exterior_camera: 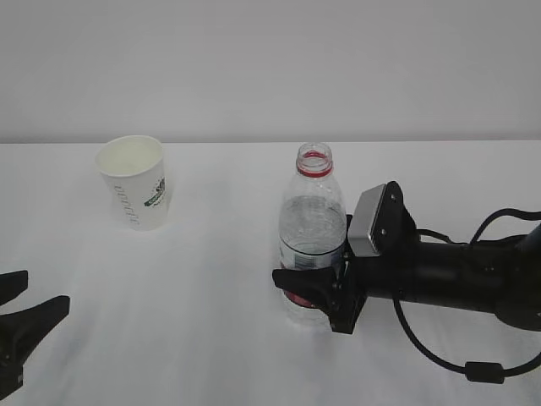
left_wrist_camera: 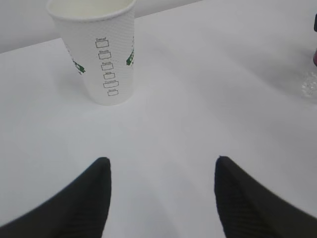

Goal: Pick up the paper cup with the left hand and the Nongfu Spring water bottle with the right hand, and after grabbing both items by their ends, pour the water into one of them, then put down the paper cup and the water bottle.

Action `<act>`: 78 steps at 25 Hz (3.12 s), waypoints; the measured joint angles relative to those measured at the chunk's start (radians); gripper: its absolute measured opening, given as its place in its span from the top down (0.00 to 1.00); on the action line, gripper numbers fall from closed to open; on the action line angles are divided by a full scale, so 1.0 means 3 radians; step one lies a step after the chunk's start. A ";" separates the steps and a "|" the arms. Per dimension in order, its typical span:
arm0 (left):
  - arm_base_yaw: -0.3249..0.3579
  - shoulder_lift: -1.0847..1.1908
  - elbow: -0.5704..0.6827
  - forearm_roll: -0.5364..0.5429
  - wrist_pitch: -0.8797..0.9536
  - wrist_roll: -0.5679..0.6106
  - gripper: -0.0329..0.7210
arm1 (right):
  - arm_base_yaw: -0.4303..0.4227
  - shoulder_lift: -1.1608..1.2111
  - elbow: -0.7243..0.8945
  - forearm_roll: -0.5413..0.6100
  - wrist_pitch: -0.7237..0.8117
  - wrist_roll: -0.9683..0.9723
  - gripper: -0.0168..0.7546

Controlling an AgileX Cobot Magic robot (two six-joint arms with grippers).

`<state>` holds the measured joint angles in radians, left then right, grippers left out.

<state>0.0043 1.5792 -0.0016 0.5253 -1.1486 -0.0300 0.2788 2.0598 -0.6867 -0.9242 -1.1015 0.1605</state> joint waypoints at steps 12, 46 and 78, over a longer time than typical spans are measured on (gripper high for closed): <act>0.0000 0.0000 0.0000 -0.0007 0.0000 0.0006 0.32 | 0.0000 -0.0266 0.0000 0.0245 0.0066 0.0005 0.33; 0.0000 0.0000 0.0000 -0.0109 0.0000 0.0006 0.33 | 0.0000 -0.0873 0.0680 0.1919 0.0329 -0.0662 0.33; 0.0000 0.0000 0.0000 -0.0134 0.0000 0.0006 0.34 | 0.0000 -0.1039 0.1104 0.3249 0.0082 -0.0975 0.33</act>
<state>0.0043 1.5792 -0.0016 0.4851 -1.1486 -0.0282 0.2788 1.7482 -0.3555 0.0504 -1.0768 -0.1322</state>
